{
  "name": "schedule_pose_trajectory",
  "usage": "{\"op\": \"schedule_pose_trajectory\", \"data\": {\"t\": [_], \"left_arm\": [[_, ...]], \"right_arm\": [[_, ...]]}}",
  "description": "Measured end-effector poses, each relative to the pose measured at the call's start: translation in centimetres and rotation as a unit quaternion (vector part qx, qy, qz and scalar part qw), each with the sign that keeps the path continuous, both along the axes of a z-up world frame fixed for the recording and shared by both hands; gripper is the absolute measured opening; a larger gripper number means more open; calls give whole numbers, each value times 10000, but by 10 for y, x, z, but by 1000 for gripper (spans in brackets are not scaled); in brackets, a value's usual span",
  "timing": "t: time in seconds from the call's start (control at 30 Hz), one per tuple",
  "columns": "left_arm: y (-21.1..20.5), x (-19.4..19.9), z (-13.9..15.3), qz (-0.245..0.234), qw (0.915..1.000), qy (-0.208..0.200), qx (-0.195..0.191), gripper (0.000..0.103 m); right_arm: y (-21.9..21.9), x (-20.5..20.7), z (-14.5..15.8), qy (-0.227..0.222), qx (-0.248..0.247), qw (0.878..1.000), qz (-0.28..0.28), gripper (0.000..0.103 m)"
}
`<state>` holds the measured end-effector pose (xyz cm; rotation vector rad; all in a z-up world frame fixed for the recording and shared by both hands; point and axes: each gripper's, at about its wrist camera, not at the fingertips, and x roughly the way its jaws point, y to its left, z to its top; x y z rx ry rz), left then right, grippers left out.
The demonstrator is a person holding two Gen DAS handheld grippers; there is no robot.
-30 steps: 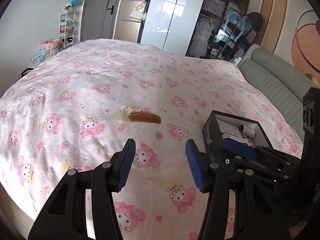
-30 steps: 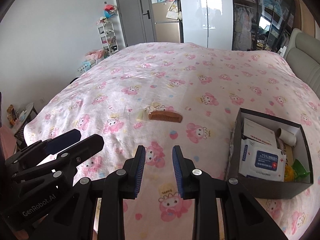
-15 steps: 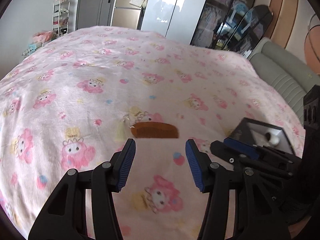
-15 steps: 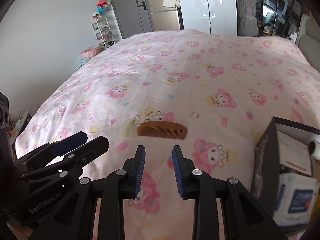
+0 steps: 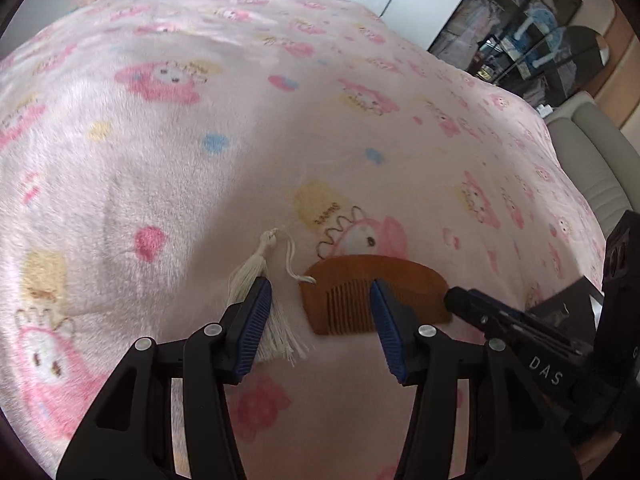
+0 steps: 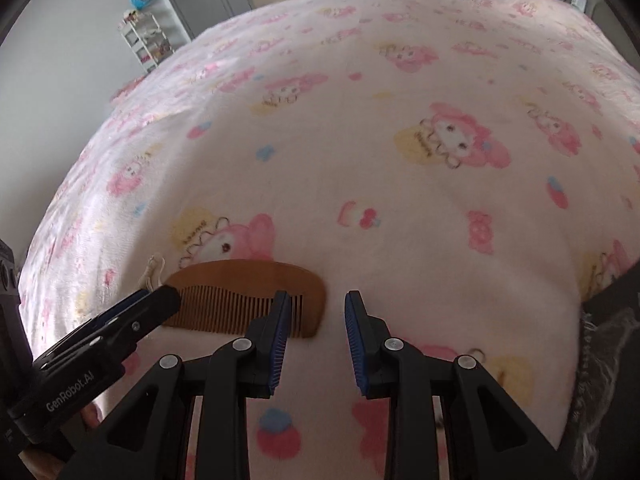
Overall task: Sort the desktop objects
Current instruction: 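Close the left and right grippers on the wooden comb, then carry the comb with both grippers over the black box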
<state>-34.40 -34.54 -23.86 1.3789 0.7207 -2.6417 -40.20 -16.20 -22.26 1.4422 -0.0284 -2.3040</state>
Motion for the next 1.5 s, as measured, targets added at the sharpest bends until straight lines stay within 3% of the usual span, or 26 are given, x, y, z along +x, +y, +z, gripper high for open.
{"op": "schedule_pose_trajectory", "data": {"t": [0.07,0.13,0.23,0.3,0.33,0.47,0.63,0.73,0.93,1.1,1.4,1.5], "left_arm": [[-1,-5,-6,39,10000,-66,5,53],[1,-7,-9,37,9999,-95,-2,52],[-2,-6,-11,18,9998,-55,169,52],[-2,-2,-7,-39,9997,-11,242,43],[0,2,-4,-65,9997,11,255,43],[5,19,9,-129,9993,103,326,43],[24,79,34,-44,9989,256,390,43],[39,113,42,-68,9993,194,304,43],[63,179,43,-135,9986,17,514,45],[72,203,20,-55,9985,-385,389,45],[65,190,-4,59,9978,-440,487,51],[70,196,8,34,9978,-404,533,48]], "right_arm": [[-7,-8,-10,-123,28,9998,131,28],[-13,-10,-14,-112,-14,9996,256,43],[-19,-11,-16,-115,-72,9993,360,44],[-19,-8,-14,-125,-109,9989,435,42],[-19,-6,-12,-155,-142,9985,508,36],[-10,12,6,-123,-197,9978,629,35],[20,61,33,-171,-664,9959,586,34],[32,96,37,-285,-635,9958,592,34],[61,168,45,-432,-645,9948,652,34],[69,197,29,-661,-596,9940,633,34],[72,185,-14,-1095,-464,9923,336,36],[68,185,-10,-1088,-565,9914,458,35]]}}
